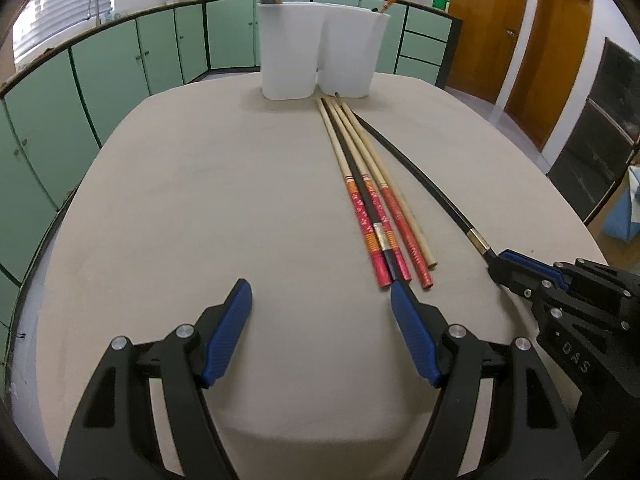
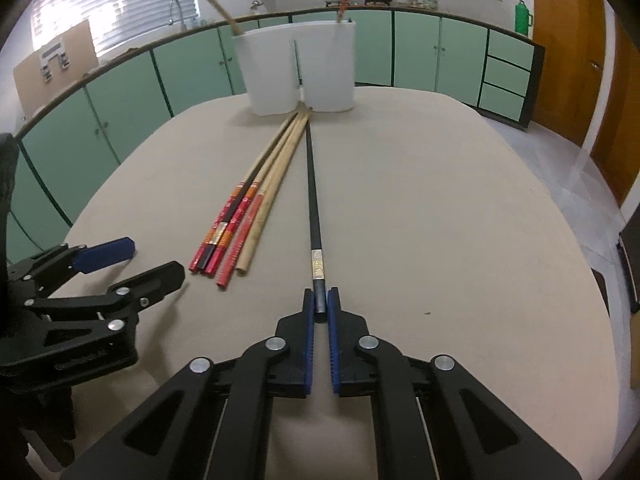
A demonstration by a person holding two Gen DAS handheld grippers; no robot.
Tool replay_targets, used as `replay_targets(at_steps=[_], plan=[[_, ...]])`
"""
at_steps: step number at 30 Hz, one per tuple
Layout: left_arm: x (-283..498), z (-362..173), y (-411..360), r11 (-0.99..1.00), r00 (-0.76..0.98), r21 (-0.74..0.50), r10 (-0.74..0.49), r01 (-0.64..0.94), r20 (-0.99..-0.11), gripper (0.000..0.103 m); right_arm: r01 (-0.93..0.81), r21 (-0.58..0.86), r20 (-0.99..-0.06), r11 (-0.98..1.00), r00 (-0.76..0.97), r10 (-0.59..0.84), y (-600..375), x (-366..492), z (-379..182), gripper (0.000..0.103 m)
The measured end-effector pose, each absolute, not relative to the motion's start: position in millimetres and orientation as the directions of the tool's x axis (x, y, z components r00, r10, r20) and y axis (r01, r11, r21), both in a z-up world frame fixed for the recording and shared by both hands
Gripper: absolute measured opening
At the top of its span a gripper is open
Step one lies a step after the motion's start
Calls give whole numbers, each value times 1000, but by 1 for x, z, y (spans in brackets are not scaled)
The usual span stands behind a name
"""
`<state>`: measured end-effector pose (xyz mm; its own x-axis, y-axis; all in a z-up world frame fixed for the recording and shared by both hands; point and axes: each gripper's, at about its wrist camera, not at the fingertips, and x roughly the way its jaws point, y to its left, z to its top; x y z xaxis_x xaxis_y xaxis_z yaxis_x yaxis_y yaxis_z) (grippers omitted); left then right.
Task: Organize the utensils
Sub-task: 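Return to the chopsticks and close the right tool on a black chopstick, then close the left tool on a red-patterned chopstick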
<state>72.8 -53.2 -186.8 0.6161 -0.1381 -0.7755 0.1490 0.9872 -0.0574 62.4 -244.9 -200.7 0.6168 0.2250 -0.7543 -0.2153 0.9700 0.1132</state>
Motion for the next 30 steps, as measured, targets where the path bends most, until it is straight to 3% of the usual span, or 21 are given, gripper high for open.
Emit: replay_targets(at_steps=[16,26,29,30], plan=[[76,-188,-35,997,616,4,-42,73,-787,71,-217,130,-753,967,613,239,-246,63,-201,7],[82,-187,-40,995,624,-14,-75,103,-777,71,-226,136,-753,965,609,249,-244,61,-201,8],[88,-190,-41,995,615,-18,-74,98,-785,67,-226,143,-754,963,606,254,-246,63,-202,8],[89,-190,-42,995,616,-18,-77,102,-784,59,-226,146,-754,963,605,257,-246,63,-202,8]])
